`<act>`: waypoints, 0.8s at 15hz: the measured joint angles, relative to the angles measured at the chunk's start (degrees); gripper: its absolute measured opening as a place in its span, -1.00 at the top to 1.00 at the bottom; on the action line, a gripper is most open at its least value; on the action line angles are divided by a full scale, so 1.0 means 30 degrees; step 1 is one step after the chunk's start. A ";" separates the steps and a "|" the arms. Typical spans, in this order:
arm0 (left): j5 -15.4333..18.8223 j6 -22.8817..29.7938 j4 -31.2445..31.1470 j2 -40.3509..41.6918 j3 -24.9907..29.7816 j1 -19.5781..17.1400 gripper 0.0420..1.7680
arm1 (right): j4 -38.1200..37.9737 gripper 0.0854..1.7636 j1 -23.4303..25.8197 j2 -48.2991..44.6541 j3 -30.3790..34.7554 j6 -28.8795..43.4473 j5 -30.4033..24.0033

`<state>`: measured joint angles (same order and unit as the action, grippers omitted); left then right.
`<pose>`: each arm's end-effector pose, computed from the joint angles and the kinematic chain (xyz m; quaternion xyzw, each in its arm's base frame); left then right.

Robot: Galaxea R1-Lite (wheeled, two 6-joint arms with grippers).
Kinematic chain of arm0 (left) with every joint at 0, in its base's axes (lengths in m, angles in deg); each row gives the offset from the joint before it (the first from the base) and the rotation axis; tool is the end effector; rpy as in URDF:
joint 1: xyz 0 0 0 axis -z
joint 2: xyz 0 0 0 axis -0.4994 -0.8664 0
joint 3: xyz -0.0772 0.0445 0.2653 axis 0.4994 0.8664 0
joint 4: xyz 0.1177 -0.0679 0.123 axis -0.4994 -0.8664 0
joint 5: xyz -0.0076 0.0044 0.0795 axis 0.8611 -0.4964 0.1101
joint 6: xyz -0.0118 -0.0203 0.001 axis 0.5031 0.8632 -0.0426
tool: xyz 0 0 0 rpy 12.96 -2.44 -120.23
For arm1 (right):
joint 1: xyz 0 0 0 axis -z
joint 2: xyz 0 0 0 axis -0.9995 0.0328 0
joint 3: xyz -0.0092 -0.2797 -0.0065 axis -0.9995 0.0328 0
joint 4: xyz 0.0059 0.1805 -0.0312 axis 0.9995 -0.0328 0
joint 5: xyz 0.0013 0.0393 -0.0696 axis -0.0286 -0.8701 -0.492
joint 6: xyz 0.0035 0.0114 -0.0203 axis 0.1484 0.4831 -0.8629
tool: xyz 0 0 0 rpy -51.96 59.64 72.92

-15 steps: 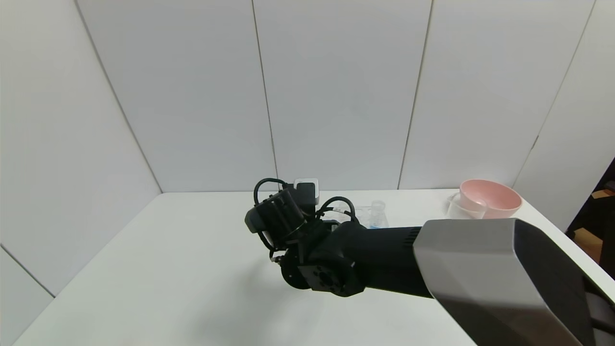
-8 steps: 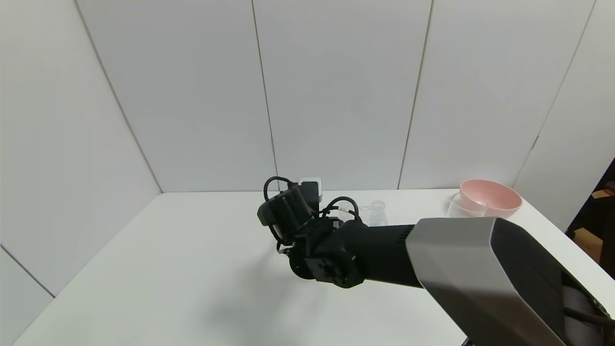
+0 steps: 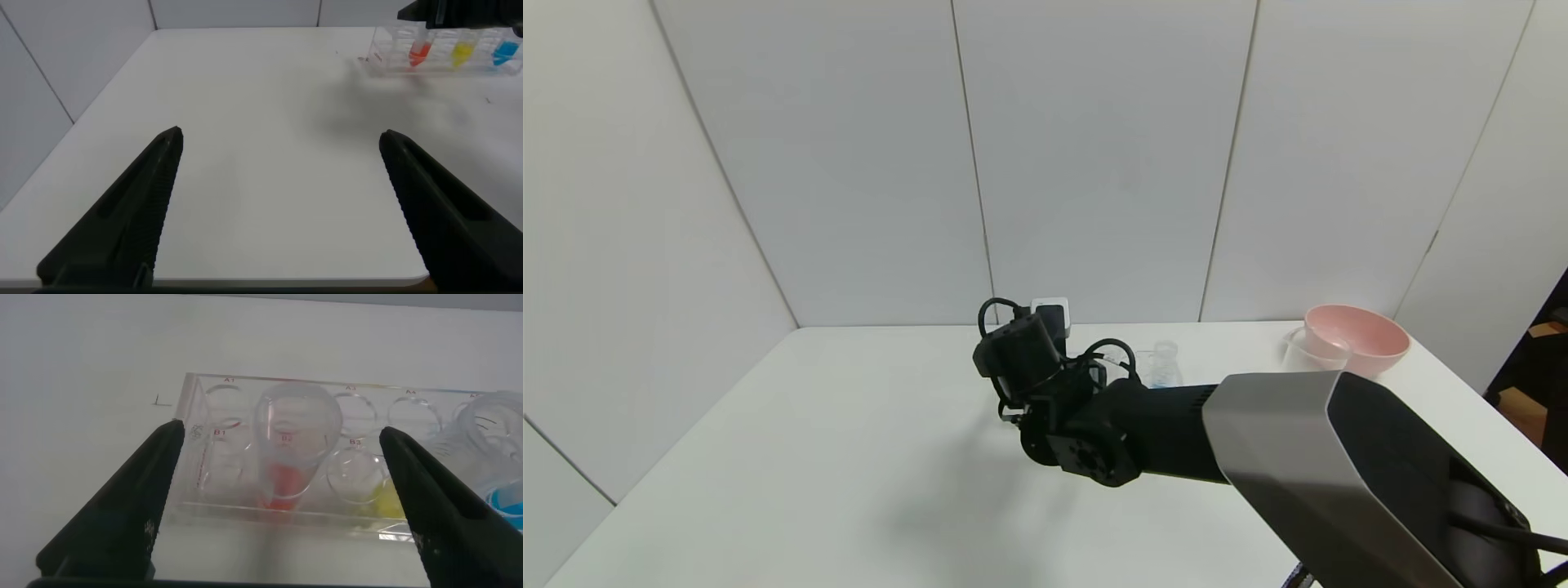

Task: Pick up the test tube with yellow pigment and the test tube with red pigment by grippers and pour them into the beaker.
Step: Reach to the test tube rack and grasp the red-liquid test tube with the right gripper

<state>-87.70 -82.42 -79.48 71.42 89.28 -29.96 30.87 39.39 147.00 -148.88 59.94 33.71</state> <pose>-0.0093 0.0000 0.0736 -0.0083 0.0089 0.0015 0.9999 0.3408 0.3649 0.0871 0.0111 0.1783 0.0304 0.9834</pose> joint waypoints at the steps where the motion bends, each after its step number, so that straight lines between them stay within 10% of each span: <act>1: 0.0008 0.0000 0.0008 0.0000 0.0000 0.0000 -0.94 | -0.0008 -0.94 0.0000 0.0024 0.0000 0.0004 -0.0008; 12: 0.0000 0.0000 0.0000 0.0000 0.0000 0.0000 -0.94 | 0.0037 -0.94 0.0110 0.0171 0.0024 0.0085 0.0045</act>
<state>-87.70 -82.42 -79.48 71.42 89.28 -29.96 30.98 39.72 147.51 -148.80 60.20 33.85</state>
